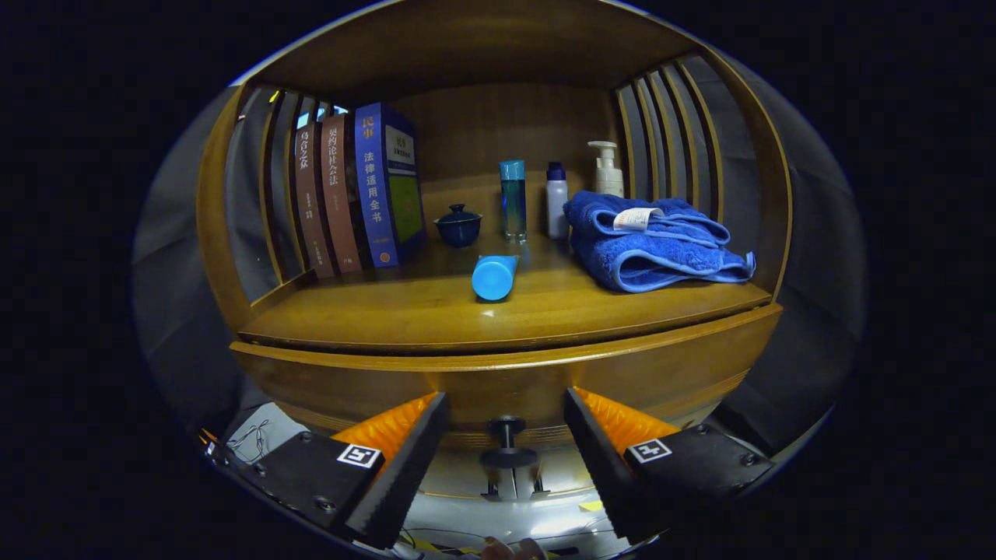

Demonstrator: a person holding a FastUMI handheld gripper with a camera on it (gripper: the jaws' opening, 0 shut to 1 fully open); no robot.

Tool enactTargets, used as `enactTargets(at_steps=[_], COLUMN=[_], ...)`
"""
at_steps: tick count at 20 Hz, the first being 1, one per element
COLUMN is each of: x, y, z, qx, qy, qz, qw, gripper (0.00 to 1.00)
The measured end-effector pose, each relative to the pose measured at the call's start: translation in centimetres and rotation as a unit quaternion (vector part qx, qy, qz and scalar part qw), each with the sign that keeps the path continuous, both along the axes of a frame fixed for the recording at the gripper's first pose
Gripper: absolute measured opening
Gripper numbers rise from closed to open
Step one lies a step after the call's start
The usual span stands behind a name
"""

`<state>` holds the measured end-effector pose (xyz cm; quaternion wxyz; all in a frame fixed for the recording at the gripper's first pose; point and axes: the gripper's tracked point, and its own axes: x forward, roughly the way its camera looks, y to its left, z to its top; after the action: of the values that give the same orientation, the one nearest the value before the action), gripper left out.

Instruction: Pull open the drawer, take out the items inside it, and place them on the countertop above the cabinet.

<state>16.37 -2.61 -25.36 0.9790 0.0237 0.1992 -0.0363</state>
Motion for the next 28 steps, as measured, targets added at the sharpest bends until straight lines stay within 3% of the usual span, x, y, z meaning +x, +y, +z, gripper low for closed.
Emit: enactTargets(at_steps=[17, 23, 28], x=[-0.7, -2.1, -5.1], y=[0.7, 0.6, 0.9], z=[2.3, 9.2, 17.7], qx=[-0.007, -0.013, -0.032], qy=[-0.006, -0.059, -0.138], qz=[0.013, 0.021, 0.027], qw=[1.0, 0.998, 0.99], gripper=[0.99, 0.99, 0.99])
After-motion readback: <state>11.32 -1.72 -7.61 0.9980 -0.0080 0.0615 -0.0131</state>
